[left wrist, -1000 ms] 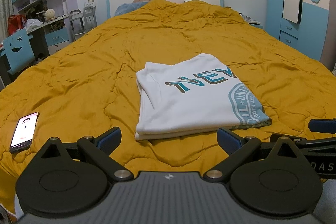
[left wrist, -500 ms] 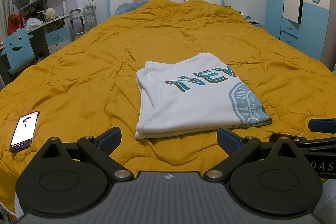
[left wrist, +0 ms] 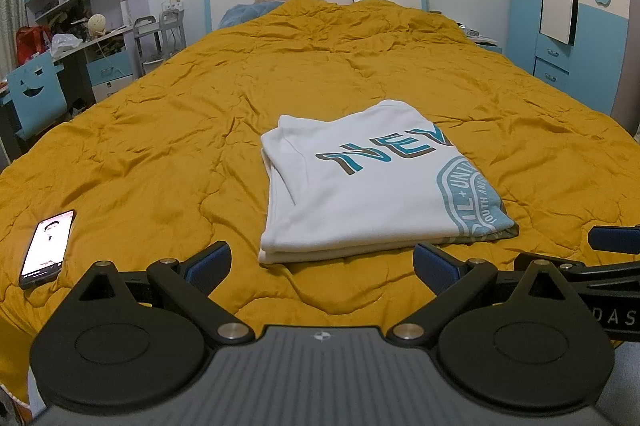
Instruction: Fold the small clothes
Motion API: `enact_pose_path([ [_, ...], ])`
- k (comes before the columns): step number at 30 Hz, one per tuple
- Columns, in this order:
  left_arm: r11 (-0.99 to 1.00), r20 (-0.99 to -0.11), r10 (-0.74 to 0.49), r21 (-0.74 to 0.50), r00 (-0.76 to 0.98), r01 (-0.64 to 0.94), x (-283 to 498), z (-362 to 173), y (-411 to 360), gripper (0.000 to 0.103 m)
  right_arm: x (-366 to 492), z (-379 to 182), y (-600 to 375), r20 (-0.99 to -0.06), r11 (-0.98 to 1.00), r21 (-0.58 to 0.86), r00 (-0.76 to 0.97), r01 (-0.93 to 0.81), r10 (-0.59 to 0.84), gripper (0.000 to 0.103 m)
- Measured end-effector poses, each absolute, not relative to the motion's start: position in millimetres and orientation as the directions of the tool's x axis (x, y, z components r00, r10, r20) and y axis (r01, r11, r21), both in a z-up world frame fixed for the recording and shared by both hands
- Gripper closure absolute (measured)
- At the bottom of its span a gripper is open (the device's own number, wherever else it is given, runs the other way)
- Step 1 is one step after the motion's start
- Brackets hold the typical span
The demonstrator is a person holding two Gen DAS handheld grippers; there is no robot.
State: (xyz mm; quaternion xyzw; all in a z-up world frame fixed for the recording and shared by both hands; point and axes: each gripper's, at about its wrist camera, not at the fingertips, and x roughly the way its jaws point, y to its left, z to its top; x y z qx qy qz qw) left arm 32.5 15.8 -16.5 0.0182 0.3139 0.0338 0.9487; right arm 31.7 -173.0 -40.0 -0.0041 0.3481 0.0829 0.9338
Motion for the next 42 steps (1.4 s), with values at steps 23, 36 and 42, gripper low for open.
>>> enact_pose_path([
  [23,0.997,-0.602,0.077,0.045,0.795,-0.062,30.2,-18.2,13.1,0.0,31.3,-40.2,-171.9,-0.651,0.987,0.05,0.744,-0.156,0.151,0.021],
  [36,0.996,-0.602,0.086,0.047,0.794,-0.073,30.1,-15.4,9.7,0.0,31.3,-40.3,-171.6,-0.651,0.986,0.05,0.744,-0.156,0.151,0.021],
  [42,0.996,-0.604,0.086,0.047,0.793,-0.071,30.3,-13.6,6.8,0.0,31.0,-40.3,-171.1,-0.651,0.987,0.049,0.744,-0.156,0.15,0.021],
])
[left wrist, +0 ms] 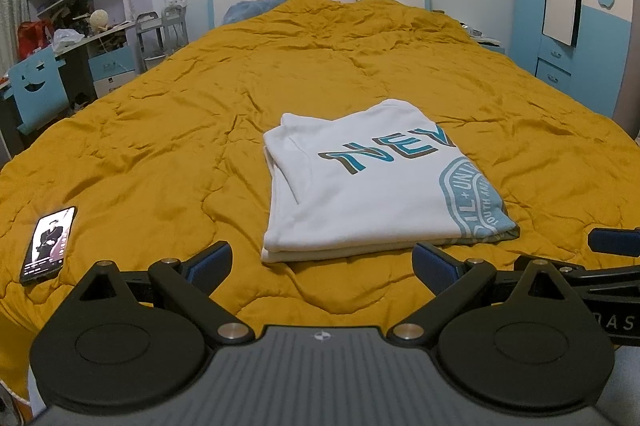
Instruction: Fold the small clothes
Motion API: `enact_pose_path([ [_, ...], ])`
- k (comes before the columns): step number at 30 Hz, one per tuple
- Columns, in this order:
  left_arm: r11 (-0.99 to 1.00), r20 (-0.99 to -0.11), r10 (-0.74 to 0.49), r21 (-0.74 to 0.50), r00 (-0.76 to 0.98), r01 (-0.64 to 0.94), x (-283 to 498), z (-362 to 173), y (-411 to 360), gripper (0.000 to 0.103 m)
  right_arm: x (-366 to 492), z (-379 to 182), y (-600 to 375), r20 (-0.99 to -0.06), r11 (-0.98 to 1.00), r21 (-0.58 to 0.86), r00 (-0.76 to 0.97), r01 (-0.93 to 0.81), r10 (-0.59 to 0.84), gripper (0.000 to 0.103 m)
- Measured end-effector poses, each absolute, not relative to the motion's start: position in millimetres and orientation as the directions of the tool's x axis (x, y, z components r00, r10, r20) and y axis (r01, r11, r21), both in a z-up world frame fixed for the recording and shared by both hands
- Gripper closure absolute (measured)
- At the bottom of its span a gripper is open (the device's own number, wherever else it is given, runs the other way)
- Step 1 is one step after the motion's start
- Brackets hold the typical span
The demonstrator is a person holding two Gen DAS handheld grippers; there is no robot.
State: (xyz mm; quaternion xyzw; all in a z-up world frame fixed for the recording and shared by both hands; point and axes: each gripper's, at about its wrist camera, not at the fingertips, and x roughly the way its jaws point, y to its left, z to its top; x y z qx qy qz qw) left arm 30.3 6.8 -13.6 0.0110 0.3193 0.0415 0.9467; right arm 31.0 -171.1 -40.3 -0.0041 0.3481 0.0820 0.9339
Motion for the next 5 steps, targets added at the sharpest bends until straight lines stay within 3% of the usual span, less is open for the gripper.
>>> enact_pose_path([
  [5,0.996,-0.601,0.089,0.049,0.794,-0.075,30.5,-13.6,6.3,0.0,30.7,-40.2,-170.7,-0.652,0.987,0.05,0.744,-0.156,0.15,0.021],
])
